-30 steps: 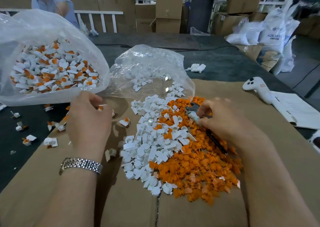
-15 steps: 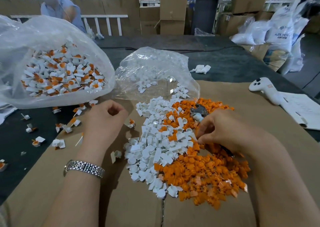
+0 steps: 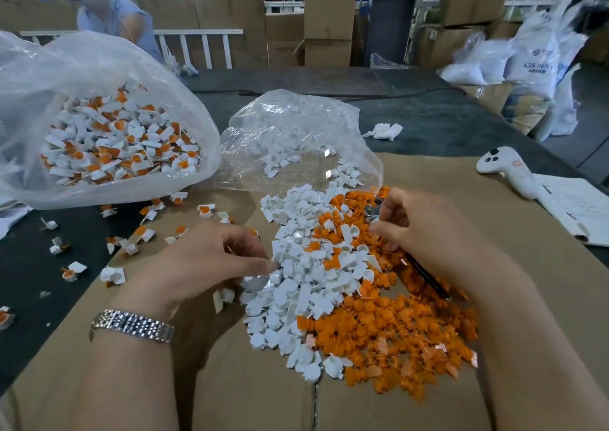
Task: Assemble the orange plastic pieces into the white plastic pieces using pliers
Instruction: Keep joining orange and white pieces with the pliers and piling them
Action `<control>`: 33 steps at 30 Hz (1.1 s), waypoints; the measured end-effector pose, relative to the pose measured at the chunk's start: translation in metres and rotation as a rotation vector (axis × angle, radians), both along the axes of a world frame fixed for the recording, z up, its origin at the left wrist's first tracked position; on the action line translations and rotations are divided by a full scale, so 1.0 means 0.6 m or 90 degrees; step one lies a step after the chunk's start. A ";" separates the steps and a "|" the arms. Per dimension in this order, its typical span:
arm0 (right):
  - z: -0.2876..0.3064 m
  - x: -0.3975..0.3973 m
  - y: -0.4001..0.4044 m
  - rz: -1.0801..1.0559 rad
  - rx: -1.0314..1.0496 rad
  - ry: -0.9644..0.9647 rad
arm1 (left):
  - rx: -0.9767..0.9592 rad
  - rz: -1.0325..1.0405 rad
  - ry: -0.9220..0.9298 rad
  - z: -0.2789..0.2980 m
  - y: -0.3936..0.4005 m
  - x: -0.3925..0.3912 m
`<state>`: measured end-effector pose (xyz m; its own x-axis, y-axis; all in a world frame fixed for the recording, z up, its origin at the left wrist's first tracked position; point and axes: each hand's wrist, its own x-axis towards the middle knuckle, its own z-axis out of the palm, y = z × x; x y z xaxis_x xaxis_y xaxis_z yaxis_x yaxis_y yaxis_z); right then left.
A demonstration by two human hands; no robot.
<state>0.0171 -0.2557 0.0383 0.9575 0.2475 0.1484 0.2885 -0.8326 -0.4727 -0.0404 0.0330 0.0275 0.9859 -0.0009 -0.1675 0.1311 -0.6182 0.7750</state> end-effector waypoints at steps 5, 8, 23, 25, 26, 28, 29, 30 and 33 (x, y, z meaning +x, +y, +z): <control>-0.005 0.002 0.001 0.001 -0.008 0.007 | -0.023 -0.036 0.026 -0.001 0.006 -0.003; -0.007 0.003 0.001 0.010 -0.015 0.009 | 0.031 -0.076 0.027 0.002 0.008 -0.003; -0.004 -0.002 0.018 0.006 0.037 -0.041 | 0.014 -0.054 -0.050 -0.012 -0.042 0.020; -0.005 -0.002 0.022 0.016 0.035 -0.047 | 0.014 -0.052 -0.065 -0.012 -0.050 0.022; -0.006 -0.002 0.023 0.018 0.035 -0.051 | 0.020 -0.051 -0.074 -0.013 -0.053 0.023; -0.007 -0.001 0.024 0.016 0.040 -0.066 | 0.022 -0.048 -0.082 -0.014 -0.056 0.024; -0.007 0.000 0.023 0.012 0.047 -0.074 | 0.016 -0.043 -0.083 -0.015 -0.056 0.024; -0.007 0.001 0.023 0.006 0.061 -0.079 | 0.003 -0.034 -0.082 -0.016 -0.056 0.025; -0.005 0.001 0.025 -0.005 0.130 -0.076 | -0.043 0.007 -0.083 -0.016 -0.051 0.025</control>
<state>0.0175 -0.2406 0.0354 0.9318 0.1929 0.3074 0.3464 -0.7254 -0.5948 -0.0254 0.0026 0.0177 0.9993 0.0030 -0.0375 0.0326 -0.5637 0.8253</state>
